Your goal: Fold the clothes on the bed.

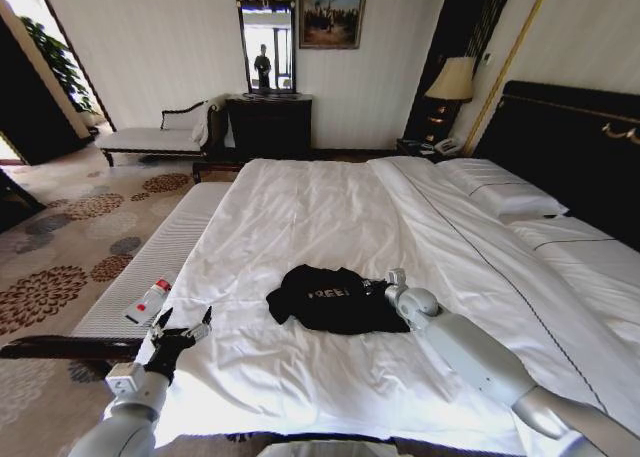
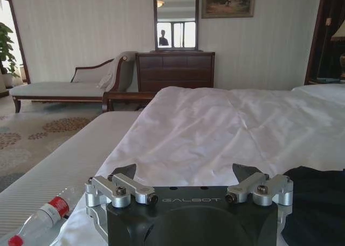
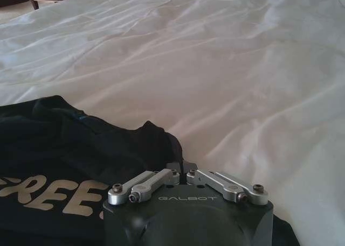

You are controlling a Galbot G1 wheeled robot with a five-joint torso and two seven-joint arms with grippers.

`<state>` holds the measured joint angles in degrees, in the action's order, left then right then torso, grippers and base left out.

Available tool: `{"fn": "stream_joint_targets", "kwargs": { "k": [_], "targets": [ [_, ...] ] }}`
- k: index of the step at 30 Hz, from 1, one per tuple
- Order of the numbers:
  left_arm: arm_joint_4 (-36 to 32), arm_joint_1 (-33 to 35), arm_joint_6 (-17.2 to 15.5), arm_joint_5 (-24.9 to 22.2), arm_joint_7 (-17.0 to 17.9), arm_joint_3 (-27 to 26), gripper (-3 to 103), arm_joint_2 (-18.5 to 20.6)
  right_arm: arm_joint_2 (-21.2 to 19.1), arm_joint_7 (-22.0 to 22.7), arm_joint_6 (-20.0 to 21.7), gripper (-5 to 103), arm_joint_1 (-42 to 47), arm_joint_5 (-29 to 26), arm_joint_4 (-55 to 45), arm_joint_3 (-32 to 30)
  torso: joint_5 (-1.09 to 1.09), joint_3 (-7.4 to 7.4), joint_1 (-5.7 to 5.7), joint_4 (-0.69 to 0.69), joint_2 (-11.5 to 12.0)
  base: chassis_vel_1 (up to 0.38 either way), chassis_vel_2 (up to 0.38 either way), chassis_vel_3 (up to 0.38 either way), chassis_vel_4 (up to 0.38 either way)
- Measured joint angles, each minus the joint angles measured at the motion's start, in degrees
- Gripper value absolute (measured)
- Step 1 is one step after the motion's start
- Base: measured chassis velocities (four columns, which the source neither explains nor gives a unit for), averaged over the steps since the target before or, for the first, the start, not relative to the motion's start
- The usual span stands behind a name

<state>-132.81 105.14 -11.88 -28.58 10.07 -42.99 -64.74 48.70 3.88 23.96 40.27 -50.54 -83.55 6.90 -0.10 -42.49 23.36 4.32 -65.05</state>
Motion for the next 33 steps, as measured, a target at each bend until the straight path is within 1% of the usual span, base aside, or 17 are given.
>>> {"fn": "stream_joint_targets", "kwargs": {
  "k": [2,5,6,8,9,10,13,15,16,18,20,22,24,25,27,30,33],
  "targets": [
    [0.85,-2.31,-1.02,-1.98,1.06,1.20,100,2.03,-0.22,0.27,-0.02,1,0.54,-0.58,-0.88,-0.73,-0.01,0.00,0.00,0.03,0.00,0.000,0.000,0.000,0.000],
    [3.62,-9.54,-3.29,-9.04,3.59,5.40,100,7.59,-0.56,1.13,0.05,1,1.79,-1.27,-2.36,-1.68,-0.02,0.00,0.00,0.04,0.00,0.000,0.000,0.000,0.000],
    [3.62,-9.54,-3.29,-9.04,3.59,5.40,100,7.59,-0.56,1.13,0.05,1,1.79,-1.27,-2.36,-1.68,-0.02,0.00,0.00,0.04,0.00,0.000,0.000,0.000,0.000],
    [5.58,-13.02,-3.96,-12.95,4.49,8.05,100,10.25,-0.74,1.48,0.20,1,2.12,-1.30,-2.71,-1.71,0.01,0.00,0.00,0.05,0.00,0.000,0.000,0.000,0.000],
    [8.33,-16.95,-4.48,-16.52,5.01,11.79,100,13.24,-0.92,1.61,0.24,1,2.18,-1.24,-2.85,-1.70,-0.01,0.00,0.00,0.04,0.00,0.000,0.000,0.000,0.000],
    [9.92,-19.21,-4.67,-18.03,5.12,13.85,100,14.63,-0.94,1.64,0.26,1,2.17,-1.25,-2.89,-1.70,-0.01,-0.01,0.01,0.03,0.00,0.000,0.000,0.000,0.000],
    [12.53,-23.25,-5.01,-20.45,5.35,17.24,100,16.33,-0.94,1.67,0.30,1,2.04,-1.30,-2.90,-1.67,0.01,-0.01,0.00,0.01,0.00,0.000,0.000,0.000,0.000],
    [18.05,-34.33,-5.80,-26.70,6.28,25.25,100,18.39,-0.86,1.64,0.33,1,1.31,-1.38,-2.57,-1.47,-0.02,-0.01,0.00,0.01,0.00,0.000,0.000,0.000,0.000],
    [18.05,-34.33,-5.80,-26.70,6.28,25.25,100,18.39,-0.86,1.64,0.33,1,1.31,-1.38,-2.57,-1.47,-0.02,-0.01,0.00,0.01,0.00,0.000,0.000,0.000,0.000],
    [21.06,-40.45,-6.12,-29.92,6.50,30.19,100,18.54,-0.73,1.58,0.33,1,0.92,-1.41,-2.23,-1.32,0.00,-0.01,0.00,0.06,0.00,0.000,0.000,0.000,0.000],
    [26.17,-48.37,-6.50,-34.21,6.74,37.28,100,17.31,-0.50,1.58,0.33,1,0.55,-1.45,-1.77,-1.22,0.01,-0.02,0.01,0.04,0.01,0.000,0.000,0.000,0.000],
    [28.07,-50.71,-6.60,-35.46,6.71,39.33,100,16.62,-0.46,1.58,0.33,1,0.50,-1.47,-1.69,-1.22,0.01,-0.02,0.01,0.03,0.01,0.000,0.000,0.000,0.000],
    [32.46,-55.10,-6.83,-38.12,6.52,42.95,100,14.51,-0.44,1.58,0.36,1,0.49,-1.50,-1.53,-1.20,0.01,-0.02,0.01,0.03,0.01,0.000,0.000,0.000,0.000],
    [36.11,-58.08,-7.18,-41.12,6.47,44.74,100,12.13,-0.47,1.58,0.38,1,0.48,-1.51,-1.47,-1.19,0.00,-0.02,0.01,0.02,0.01,0.000,0.000,0.000,0.000],
    [38.05,-59.47,-7.26,-42.38,6.47,45.34,100,10.60,-0.54,1.58,0.38,1,0.47,-1.50,-1.37,-1.16,0.01,-0.01,0.01,0.01,0.01,0.000,0.000,0.000,0.000],
    [43.71,-63.88,-7.68,-45.10,6.50,47.41,100,6.09,-1.07,1.54,0.41,1,-0.24,-1.57,-0.97,-0.83,0.01,-0.01,0.01,0.02,0.01,0.000,0.000,0.000,0.000],
    [45.03,-65.18,-7.91,-45.54,6.50,48.36,100,4.82,-1.30,1.52,0.42,1,-0.53,-1.62,-0.74,-0.65,0.02,-0.01,0.01,0.02,0.01,0.000,0.000,0.000,0.000]
  ]
}}
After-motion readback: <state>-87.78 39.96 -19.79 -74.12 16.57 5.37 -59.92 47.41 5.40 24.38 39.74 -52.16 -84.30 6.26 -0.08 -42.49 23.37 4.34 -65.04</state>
